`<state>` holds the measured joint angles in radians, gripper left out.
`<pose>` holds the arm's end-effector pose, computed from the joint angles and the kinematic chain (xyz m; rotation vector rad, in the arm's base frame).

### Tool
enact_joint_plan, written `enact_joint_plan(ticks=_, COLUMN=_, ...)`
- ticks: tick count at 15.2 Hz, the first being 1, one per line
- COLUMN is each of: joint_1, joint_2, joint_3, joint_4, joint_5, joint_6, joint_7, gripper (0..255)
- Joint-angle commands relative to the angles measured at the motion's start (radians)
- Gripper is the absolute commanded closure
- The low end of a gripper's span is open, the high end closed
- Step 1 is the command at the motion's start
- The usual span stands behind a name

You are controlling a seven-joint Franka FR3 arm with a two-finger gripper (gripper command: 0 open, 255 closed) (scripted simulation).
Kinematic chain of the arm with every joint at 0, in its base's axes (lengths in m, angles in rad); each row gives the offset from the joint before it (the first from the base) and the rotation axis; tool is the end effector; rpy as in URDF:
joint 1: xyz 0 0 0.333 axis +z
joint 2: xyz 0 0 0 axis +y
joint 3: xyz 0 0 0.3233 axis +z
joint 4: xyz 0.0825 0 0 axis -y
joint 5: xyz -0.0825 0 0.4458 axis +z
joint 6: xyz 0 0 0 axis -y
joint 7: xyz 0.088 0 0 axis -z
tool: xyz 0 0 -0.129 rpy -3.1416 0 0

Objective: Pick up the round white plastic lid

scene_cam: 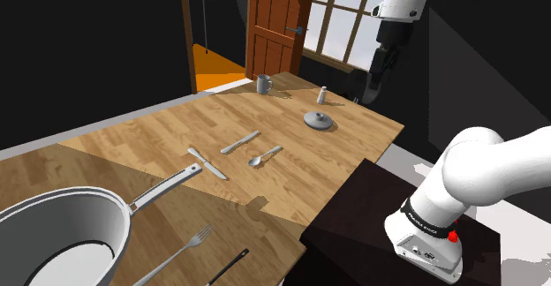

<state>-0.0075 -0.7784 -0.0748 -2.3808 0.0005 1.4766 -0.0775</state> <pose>0.3500 -0.0326 0.5497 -3.0741 -0.0308 0.1897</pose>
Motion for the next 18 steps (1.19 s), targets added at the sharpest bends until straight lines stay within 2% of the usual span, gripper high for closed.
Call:
enact_joint_plan(ticks=1, joint_1=0.000, joint_2=0.000, joint_3=0.000, joint_4=0.000, joint_5=0.000, joint_6=0.000, joint_7=0.000, gripper=0)
enact_joint_plan(ticks=10, joint_1=-0.038, joint_2=0.189, joint_3=-0.116, joint_4=-0.069, joint_5=-0.079, joint_6=0.286, joint_7=-0.114, gripper=0)
enact_joint_plan(ticks=18, joint_1=-0.056, joint_2=0.439, joint_3=-0.218, joint_4=-0.036, joint_5=-0.094, joint_6=0.528, joint_7=-0.221, gripper=0)
